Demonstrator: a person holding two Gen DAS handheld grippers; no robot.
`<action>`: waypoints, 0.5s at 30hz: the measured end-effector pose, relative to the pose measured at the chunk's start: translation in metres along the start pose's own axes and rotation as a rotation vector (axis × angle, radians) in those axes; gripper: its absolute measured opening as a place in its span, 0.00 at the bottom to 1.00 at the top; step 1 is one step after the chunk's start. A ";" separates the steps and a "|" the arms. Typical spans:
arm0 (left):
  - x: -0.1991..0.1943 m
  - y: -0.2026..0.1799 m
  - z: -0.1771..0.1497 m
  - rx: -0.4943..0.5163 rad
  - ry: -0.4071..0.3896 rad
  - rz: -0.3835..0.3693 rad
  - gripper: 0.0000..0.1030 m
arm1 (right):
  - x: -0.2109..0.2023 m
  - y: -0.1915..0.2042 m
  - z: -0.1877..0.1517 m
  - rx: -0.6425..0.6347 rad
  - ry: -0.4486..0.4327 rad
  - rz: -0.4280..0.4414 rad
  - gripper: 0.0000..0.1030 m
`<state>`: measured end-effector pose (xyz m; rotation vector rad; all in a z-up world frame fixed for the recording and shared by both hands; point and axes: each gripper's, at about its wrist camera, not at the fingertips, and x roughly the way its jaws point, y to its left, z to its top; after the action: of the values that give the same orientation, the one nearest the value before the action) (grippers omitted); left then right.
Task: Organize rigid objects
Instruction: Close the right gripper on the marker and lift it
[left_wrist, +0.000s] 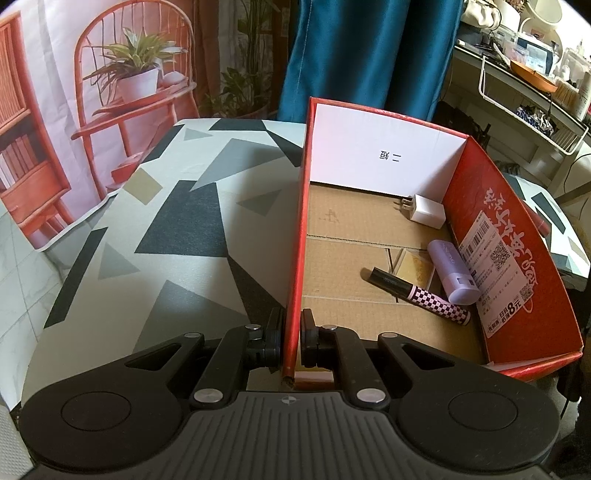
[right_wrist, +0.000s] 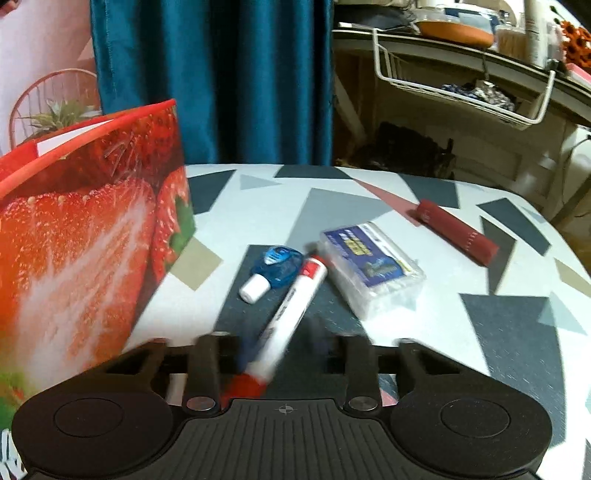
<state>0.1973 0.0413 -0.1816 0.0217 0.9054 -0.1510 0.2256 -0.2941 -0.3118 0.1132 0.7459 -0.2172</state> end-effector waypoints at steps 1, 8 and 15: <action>0.000 0.000 0.000 0.000 0.000 0.000 0.10 | -0.003 -0.002 -0.002 0.009 0.000 -0.002 0.17; 0.000 0.002 0.000 -0.004 -0.001 -0.003 0.10 | -0.018 -0.017 -0.015 0.100 -0.017 -0.006 0.14; 0.000 0.002 0.000 -0.002 0.000 -0.002 0.10 | -0.015 -0.010 -0.010 0.049 -0.016 -0.041 0.20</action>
<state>0.1972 0.0430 -0.1815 0.0191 0.9053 -0.1523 0.2059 -0.2992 -0.3095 0.1424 0.7281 -0.2750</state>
